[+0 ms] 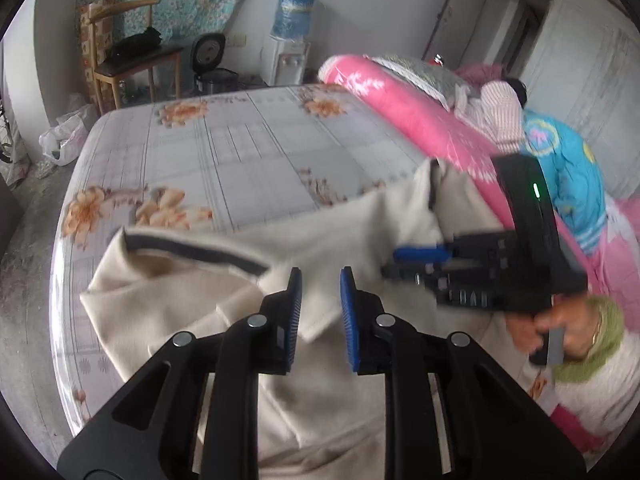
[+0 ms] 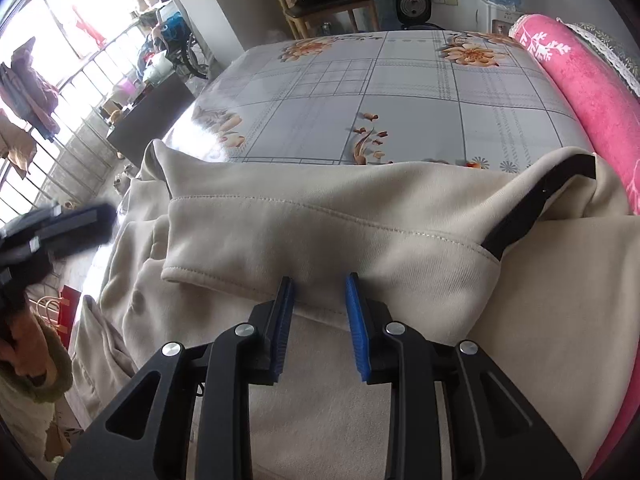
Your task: Fold large clothes
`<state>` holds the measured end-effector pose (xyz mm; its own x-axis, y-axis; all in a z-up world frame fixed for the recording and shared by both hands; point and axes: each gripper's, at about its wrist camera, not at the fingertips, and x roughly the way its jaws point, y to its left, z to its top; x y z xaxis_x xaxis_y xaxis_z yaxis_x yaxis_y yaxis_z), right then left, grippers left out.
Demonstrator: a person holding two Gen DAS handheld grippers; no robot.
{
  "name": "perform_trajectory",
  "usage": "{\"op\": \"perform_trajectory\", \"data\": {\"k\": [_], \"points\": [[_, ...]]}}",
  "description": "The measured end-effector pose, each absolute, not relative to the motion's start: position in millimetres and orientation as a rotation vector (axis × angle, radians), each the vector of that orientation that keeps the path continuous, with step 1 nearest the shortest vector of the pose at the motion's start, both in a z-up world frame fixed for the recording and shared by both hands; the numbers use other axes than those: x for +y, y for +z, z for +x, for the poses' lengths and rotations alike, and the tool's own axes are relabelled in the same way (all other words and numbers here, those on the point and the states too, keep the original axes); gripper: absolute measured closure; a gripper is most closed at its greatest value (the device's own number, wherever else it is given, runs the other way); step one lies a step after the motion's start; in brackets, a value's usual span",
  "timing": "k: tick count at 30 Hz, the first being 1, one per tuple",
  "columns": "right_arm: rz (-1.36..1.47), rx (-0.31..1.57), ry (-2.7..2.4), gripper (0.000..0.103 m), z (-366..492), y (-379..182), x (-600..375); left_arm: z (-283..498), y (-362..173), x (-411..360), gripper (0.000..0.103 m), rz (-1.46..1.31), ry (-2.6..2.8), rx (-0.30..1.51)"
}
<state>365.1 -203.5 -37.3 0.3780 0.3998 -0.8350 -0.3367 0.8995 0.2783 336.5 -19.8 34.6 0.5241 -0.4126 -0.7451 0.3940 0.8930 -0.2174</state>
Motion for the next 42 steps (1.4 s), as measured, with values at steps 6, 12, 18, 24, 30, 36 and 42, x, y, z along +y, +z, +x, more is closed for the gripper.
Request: {"op": "perform_trajectory", "data": {"k": [6, 12, 18, 24, 30, 36, 42], "points": [[0.013, 1.089, 0.452, 0.076, 362, -34, -199, 386, -7, -55, 0.075, 0.028, -0.390, 1.013], [0.026, 0.984, 0.430, 0.076, 366, 7, -223, 380, -32, -57, 0.075, 0.084, -0.374, 1.008], [0.066, 1.060, 0.307, 0.076, 407, -27, -245, 376, -33, -59, 0.074, 0.121, -0.381, 0.990], [0.137, 1.048, 0.323, 0.076, 401, -17, -246, 368, -34, -62, 0.073, 0.179, -0.384, 0.963], [0.046, 0.981, 0.505, 0.078, 390, 2, -200, 366, -34, -61, 0.073, 0.182, -0.379, 0.949], [0.036, 1.072, 0.495, 0.082, 395, -25, -195, 362, -35, -61, 0.072, 0.201, -0.378, 0.945], [-0.032, 1.089, 0.482, 0.083, 384, -38, -186, 360, -36, -62, 0.071, 0.210, -0.373, 0.933]]}}
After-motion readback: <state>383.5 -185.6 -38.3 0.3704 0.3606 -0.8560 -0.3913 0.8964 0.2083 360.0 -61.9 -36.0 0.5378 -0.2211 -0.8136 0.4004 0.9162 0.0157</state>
